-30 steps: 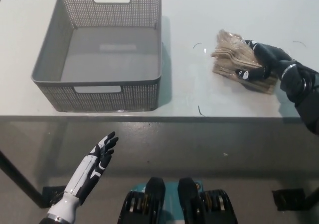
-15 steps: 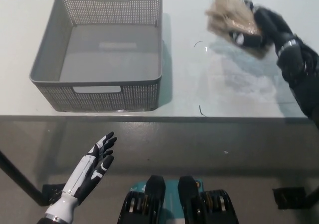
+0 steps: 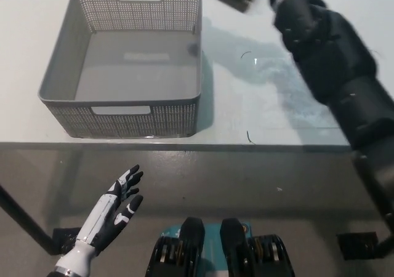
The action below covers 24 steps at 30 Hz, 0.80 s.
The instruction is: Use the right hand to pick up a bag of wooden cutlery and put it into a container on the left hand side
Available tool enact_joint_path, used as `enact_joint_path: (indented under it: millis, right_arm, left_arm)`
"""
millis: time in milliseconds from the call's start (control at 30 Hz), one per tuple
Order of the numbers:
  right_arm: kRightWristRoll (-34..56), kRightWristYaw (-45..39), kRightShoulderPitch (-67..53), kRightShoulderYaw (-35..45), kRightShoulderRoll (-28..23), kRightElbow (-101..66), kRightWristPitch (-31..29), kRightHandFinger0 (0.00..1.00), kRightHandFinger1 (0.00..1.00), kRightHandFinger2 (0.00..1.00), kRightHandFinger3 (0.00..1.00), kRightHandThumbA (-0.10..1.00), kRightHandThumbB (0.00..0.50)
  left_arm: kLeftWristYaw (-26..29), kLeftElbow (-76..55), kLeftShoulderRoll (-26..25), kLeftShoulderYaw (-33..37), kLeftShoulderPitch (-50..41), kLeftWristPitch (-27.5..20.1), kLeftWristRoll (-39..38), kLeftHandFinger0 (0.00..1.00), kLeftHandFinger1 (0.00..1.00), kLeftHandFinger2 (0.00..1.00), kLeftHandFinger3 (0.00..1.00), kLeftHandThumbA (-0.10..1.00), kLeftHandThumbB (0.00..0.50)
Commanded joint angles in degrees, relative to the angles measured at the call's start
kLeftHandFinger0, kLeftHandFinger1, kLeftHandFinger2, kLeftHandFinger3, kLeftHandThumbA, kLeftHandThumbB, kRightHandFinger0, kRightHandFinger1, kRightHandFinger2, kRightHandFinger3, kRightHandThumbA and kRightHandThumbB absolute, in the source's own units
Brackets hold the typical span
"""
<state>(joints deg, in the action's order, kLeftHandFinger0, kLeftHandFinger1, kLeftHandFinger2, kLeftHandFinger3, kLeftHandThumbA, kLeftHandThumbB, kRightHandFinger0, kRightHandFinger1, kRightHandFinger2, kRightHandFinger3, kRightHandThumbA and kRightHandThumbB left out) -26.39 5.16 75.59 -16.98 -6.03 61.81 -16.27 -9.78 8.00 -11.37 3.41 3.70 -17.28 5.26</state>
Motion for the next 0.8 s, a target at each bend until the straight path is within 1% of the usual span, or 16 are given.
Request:
enact_joint_path:
  millis: [0, 33, 167, 200, 233, 333, 400, 433, 533, 567, 600, 633, 667, 700, 733, 767]
  right_arm:
    - [-0.91, 1.8, 7.07, -1.4, 4.69, -2.61, -1.96, 0.0, 0.39, 0.82, 0.89, -0.1, 0.197]
    - [-1.16, 1.95, 7.36, -1.75, 5.55, -2.17, -2.06, 0.0, 0.42, 0.82, 0.95, -0.1, 0.2]
    - [-2.14, 4.59, 8.06, -2.91, 8.83, 0.57, -4.23, 0.0, 0.38, 0.74, 0.86, -0.1, 0.206]
    - [-1.05, 2.42, 8.39, -2.63, 10.46, 1.31, -2.54, 0.0, 0.35, 0.7, 0.8, -0.1, 0.183]
    - [-1.15, 2.4, 8.55, -2.8, 10.91, 1.84, -2.41, 0.0, 0.34, 0.7, 0.79, -0.1, 0.186]
    - [-2.96, 5.06, 8.15, -4.35, 12.14, 3.68, -4.11, 0.0, 0.29, 0.7, 0.76, -0.1, 0.169]
    - [-3.03, 5.4, 7.86, -4.54, 12.32, 4.34, -4.6, 0.0, 0.29, 0.71, 0.75, -0.1, 0.154]
    - [-2.7, 4.5, 7.64, -4.49, 12.29, 4.68, -4.22, 0.0, 0.31, 0.73, 0.73, -0.1, 0.162]
    - [-2.06, 3.83, 7.56, -4.19, 12.35, 5.6, -2.95, 0.0, 0.37, 0.77, 0.8, -0.1, 0.174]
    - [-2.42, 2.7, 7.67, -4.4, 12.09, 5.31, -0.14, 0.12, 0.43, 0.77, 0.93, -0.04, 0.221]
    - [-2.97, 2.33, 7.59, -4.8, 11.84, 4.83, 0.9, 0.16, 0.41, 0.72, 1.0, 0.2, 0.248]
    - [-2.69, 0.17, 7.5, -4.87, 11.45, 4.37, 2.03, 0.29, 0.51, 0.79, 1.0, 0.35, 0.289]
    - [-2.6, -0.06, 7.49, -4.9, 11.41, 4.31, 2.16, 0.28, 0.46, 0.72, 1.0, 0.36, 0.291]
    - [-2.34, -2.65, 7.53, -5.16, 10.94, 4.22, 3.11, 0.65, 0.88, 1.0, 1.0, 0.49, 0.343]
    - [-2.37, -3.81, 7.41, -5.32, 10.31, 4.03, 3.92, 1.0, 1.0, 1.0, 1.0, 0.61, 0.382]
    - [-2.51, -4.38, 7.18, -5.54, 10.1, 3.67, 4.85, 1.0, 1.0, 1.0, 1.0, 0.65, 0.395]
  left_arm:
    - [-0.17, -0.52, -0.16, 0.31, 0.42, -2.24, -0.76, 0.97, 1.0, 1.0, 1.0, 0.89, 0.019]
    - [-0.05, -0.43, -0.2, 0.44, 0.51, -2.47, -0.29, 0.97, 1.0, 1.0, 1.0, 0.9, 0.017]
    - [-0.29, -0.65, 0.19, 0.51, 0.5, -2.03, -1.28, 0.96, 1.0, 1.0, 1.0, 0.87, 0.011]
    - [-0.21, -0.77, 0.3, 0.53, 0.43, -2.07, -1.24, 0.96, 1.0, 1.0, 1.0, 0.86, 0.02]
    - [-0.15, -0.85, 0.34, 0.54, 0.4, -2.0, -1.12, 0.96, 1.0, 1.0, 1.0, 0.86, 0.021]
    - [-0.32, -0.82, 0.22, 0.5, 0.19, -2.6, -1.34, 0.94, 1.0, 1.0, 1.0, 0.86, 0.012]
    - [-0.54, -1.12, 0.11, 0.55, 0.13, -2.37, -1.44, 0.94, 1.0, 1.0, 1.0, 0.86, 0.014]
    - [-0.72, -1.37, 0.02, 0.73, 0.09, -2.05, -1.25, 0.93, 1.0, 1.0, 1.0, 0.87, 0.017]
    - [-0.9, -1.34, -0.14, 0.82, 0.39, -1.91, -1.25, 0.91, 1.0, 1.0, 1.0, 0.87, 0.016]
    - [-1.05, -1.37, -0.23, 0.85, 0.5, -1.85, -1.4, 0.91, 1.0, 1.0, 1.0, 0.86, 0.017]
    - [-1.04, -1.31, -0.24, 0.86, 0.53, -1.93, -1.4, 0.9, 1.0, 1.0, 1.0, 0.86, 0.02]
    - [-1.09, -1.4, -0.27, 0.89, 0.51, -1.82, -1.43, 0.9, 1.0, 1.0, 1.0, 0.87, 0.02]
    - [-1.09, -1.41, -0.28, 0.9, 0.51, -1.81, -1.44, 0.9, 1.0, 1.0, 1.0, 0.87, 0.02]
    - [-1.16, -1.45, -0.36, 0.97, 0.49, -1.81, -1.44, 0.89, 0.99, 1.0, 1.0, 0.87, 0.03]
    - [-1.21, -1.17, -0.44, 1.0, 0.76, -2.01, -1.43, 0.89, 0.99, 1.0, 1.0, 0.88, 0.033]
    - [-1.24, -1.32, -0.52, 1.0, 0.62, -1.86, -1.44, 0.88, 0.98, 1.0, 1.0, 0.88, 0.034]
